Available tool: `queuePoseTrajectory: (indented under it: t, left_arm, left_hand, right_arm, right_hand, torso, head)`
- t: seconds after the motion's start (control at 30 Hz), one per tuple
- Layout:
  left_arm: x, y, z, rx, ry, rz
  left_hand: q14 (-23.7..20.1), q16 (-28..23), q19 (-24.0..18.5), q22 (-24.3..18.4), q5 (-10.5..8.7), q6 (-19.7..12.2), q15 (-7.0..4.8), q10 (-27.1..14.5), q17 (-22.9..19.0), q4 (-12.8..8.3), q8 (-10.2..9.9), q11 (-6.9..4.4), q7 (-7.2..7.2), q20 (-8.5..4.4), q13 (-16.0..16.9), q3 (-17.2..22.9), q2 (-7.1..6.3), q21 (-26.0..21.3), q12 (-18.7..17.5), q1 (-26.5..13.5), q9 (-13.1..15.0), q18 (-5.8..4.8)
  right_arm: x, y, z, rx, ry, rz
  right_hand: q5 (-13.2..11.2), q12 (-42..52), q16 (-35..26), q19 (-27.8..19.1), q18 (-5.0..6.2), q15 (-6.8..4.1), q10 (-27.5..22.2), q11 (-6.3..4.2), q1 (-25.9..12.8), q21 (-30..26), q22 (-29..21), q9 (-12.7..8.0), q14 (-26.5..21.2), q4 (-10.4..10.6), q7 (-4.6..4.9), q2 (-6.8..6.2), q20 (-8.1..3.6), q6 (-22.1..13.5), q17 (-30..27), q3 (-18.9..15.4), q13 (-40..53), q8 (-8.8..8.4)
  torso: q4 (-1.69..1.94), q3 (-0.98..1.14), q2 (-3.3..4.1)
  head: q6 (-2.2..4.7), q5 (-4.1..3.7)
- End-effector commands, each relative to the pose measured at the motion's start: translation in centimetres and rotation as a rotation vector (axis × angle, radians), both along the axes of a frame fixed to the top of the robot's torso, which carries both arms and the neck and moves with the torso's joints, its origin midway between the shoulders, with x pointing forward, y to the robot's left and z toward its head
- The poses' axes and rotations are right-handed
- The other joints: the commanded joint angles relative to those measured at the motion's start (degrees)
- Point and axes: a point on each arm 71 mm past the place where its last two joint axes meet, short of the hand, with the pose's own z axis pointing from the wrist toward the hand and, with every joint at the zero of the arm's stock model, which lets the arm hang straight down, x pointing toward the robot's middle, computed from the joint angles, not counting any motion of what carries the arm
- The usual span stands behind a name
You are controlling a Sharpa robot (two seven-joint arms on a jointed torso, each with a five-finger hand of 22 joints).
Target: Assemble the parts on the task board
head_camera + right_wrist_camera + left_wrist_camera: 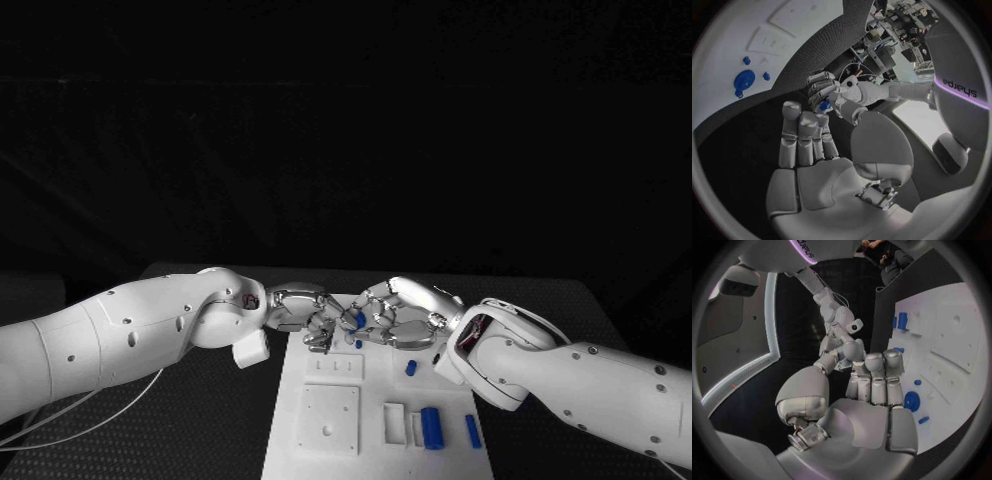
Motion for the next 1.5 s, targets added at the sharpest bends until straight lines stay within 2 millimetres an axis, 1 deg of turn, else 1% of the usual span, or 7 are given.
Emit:
queuePoseTrajectory:
  t: [0.03,0.43,0.5,0.6,0.7,0.9,1.5]
  left_arm:
    - [0.04,-0.18,0.4,-0.038,0.014,0.002]
    - [0.17,0.04,0.35,-0.028,0.016,0.035]
    - [0.26,0.08,0.32,-0.02,0.011,0.052]
    - [0.32,0.16,0.27,-0.01,0.008,0.066]
    - [0.36,0.21,0.22,0.002,0.003,0.086]
    - [0.37,0.29,0.17,0.019,-0.007,0.102]
    - [0.51,0.38,0.37,-0.002,-0.023,0.149]
  left_hand:
    - [-0.6,0.0,-0.5,-0.1,-0.07,0.3,-0.5,-2.0,0.0,-0.4,-0.3,-0.39,0.15,-7.15,-0.1,0.9,2.31,-0.4,0.1,3.1,0.1,-1.1]
    - [-1.3,-0.2,-1.0,0.0,-3.0,-1.1,-0.14,-2.8,-0.1,0.6,-1.2,0.01,0.6,-7.13,-0.2,0.7,1.37,-0.8,0.1,3.6,-0.2,-1.25]
    - [-1.4,-0.3,-1.1,0.0,-3.6,-2.7,0.13,-3.1,-0.2,0.6,-2.0,0.35,0.99,-7.12,-0.3,0.2,-0.47,-0.8,0.1,3.4,-0.5,-1.29]
    - [-1.5,-0.4,-1.0,-0.1,-9.45,-5.6,0.79,-3.3,-0.3,2.4,-3.7,1.08,1.78,-7.07,-0.4,-0.8,-3.4,-1.0,0.1,2.3,-1.4,-1.33]
    - [-1.5,-0.4,-1.0,-0.1,-9.66,-6.8,1.18,-3.5,-0.4,3.2,-4.4,1.49,2.22,-6.88,-0.3,-2.6,-4.36,-1.1,0.2,1.1,-2.0,-1.35]
    - [-1.8,-0.6,-1.4,-0.2,-14.53,-9.1,1.66,-4.1,-0.5,3.7,-5.7,2.05,2.8,-6.59,-0.3,-5.0,-6.29,-1.5,0.3,0.2,-3.0,-0.95]
    - [-2.1,-0.6,-1.6,-0.4,-18.53,-10.4,2.16,-4.8,-0.6,5.6,-6.2,2.55,3.33,-5.92,-0.3,-5.3,-8.41,-2.0,0.7,0.9,-4.3,-0.26]
  right_arm:
    - [-0.18,0.14,-0.18,-0.014,-0.011,0.003]
    - [-0.19,0.17,0.0,-0.027,-0.056,-0.018]
    - [-0.22,0.2,0.05,-0.028,-0.063,-0.024]
    - [-0.21,0.18,0.1,-0.03,-0.072,-0.039]
    - [-0.09,0.01,0.1,-0.03,-0.071,-0.071]
    - [0.19,-0.39,-0.05,-0.04,-0.061,-0.115]
    - [0.54,-0.66,-0.26,-0.041,-0.016,-0.194]
  right_hand:
    - [-0.4,0.2,0.3,0.1,2.06,-0.66,0.1,-0.6,-0.1,0.4,1.2,0.4,0.1,0.2,1.18,0.52,-0.23,2.4,0.1,0.7,0.0,0.51]
    - [-0.5,0.3,0.6,0.8,2.06,-2.09,1.3,-2.1,0.2,1.2,1.2,1.8,0.8,-0.9,-0.38,1.28,-0.72,6.1,0.3,2.2,-0.1,2.63]
    - [-0.5,0.3,0.6,0.9,2.06,-2.21,1.4,-2.23,0.1,1.2,1.2,2.0,0.9,-1.0,-0.52,1.21,-0.76,6.4,0.3,2.3,-0.2,2.82]
    - [-0.5,0.2,0.6,1.0,2.06,-2.31,1.6,-2.34,0.0,1.3,1.1,2.2,1.0,-1.1,-0.64,1.13,-0.78,6.7,0.3,2.3,-0.2,2.98]
    - [-0.4,0.2,0.6,1.0,2.06,-2.37,1.7,-2.41,0.0,1.3,1.1,2.2,1.1,-1.3,-0.71,1.2,-0.81,6.9,0.3,2.5,-0.2,3.06]
    - [-0.4,0.1,0.6,1.1,2.06,-2.46,1.9,-2.48,0.1,1.3,1.1,2.3,1.2,-1.5,-0.77,1.37,-0.86,7.0,0.3,2.9,-0.2,3.1]
    - [-0.4,-0.1,0.5,1.3,2.06,-2.52,2.1,-2.53,-0.2,1.3,1.0,2.4,1.4,-1.8,-0.81,1.3,-0.93,7.1,0.2,3.3,-0.3,3.11]
  torso:
    - [0.05,0.02,0.0]
    - [0.01,0.03,0.02]
    - [0.01,0.04,0.01]
    - [0.03,0.02,-0.02]
    - [0.04,0.01,-0.01]
    - [0.02,-0.02,0.0]
    - [0.09,0.01,-0.01]
  head:
    - [-0.04,0.03]
    - [-0.16,0.05]
    - [-0.11,0.01]
    - [-0.09,-0.07]
    - [-0.03,-0.16]
    - [0.02,-0.32]
    - [0.13,-0.62]
